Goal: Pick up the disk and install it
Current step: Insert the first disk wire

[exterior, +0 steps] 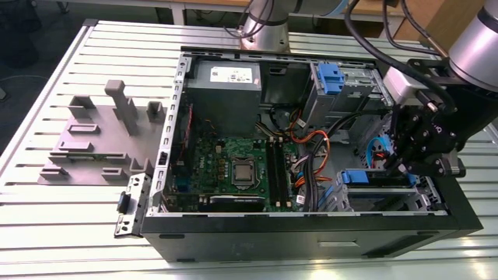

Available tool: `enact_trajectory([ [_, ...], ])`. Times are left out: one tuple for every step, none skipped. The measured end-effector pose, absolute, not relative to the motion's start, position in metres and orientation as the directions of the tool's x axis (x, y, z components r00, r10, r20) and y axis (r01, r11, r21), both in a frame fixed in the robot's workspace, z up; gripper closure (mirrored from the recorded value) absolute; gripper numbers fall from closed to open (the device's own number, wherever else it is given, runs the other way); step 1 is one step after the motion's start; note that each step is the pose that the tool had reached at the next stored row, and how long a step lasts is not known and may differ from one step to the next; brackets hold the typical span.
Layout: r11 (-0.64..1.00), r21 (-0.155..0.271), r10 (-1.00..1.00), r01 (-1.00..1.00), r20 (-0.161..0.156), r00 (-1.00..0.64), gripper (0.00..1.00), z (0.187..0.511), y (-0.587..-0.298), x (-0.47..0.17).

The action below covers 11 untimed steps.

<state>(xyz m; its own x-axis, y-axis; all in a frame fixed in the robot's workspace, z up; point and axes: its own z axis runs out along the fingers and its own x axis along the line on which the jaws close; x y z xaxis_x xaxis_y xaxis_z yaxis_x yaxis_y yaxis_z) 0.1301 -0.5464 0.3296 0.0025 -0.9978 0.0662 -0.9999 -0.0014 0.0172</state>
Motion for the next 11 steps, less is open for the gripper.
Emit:
enact_trajectory([
  [-0.001, 0.017, -0.998, -1.0, 0.066, 0.002, 0.83, 0.3287, -0.5464, 0.1301],
  [-0.001, 0.017, -0.998, -1.0, 0.066, 0.002, 0.83, 0.3281, -0.5464, 0.1301],
  [-0.001, 0.017, -0.998, -1.0, 0.066, 0.002, 0.83, 0.3281, -0.5464, 0.1301],
  [-0.001, 0.017, -0.998, -1.0, 0.066, 0.002, 0.83, 0.328, -0.5464, 0.1301],
  [-0.001, 0.017, -0.998, -1.0, 0.066, 0.002, 0.83, 0.3279, -0.5464, 0.1301],
  [-0.001, 0.017, -0.998, -1.0, 0.066, 0.002, 0.83, 0.3278, -0.5464, 0.1302],
  [-0.001, 0.017, -0.998, -1.0, 0.066, 0.002, 0.83, 0.3277, -0.5464, 0.1301],
  [-0.001, 0.017, -0.998, -1.0, 0.066, 0.002, 0.83, 0.3277, -0.5464, 0.1302],
  [-0.001, 0.017, -0.998, -1.0, 0.066, 0.002, 0.83, 0.3276, -0.5464, 0.1301],
  [-0.001, 0.017, -0.998, -1.0, 0.065, 0.002, 0.82, 0.3272, -0.5464, 0.1301],
  [-0.001, 0.017, -0.998, -1.0, 0.066, 0.002, 0.76, 0.3272, -0.5464, 0.1301],
])
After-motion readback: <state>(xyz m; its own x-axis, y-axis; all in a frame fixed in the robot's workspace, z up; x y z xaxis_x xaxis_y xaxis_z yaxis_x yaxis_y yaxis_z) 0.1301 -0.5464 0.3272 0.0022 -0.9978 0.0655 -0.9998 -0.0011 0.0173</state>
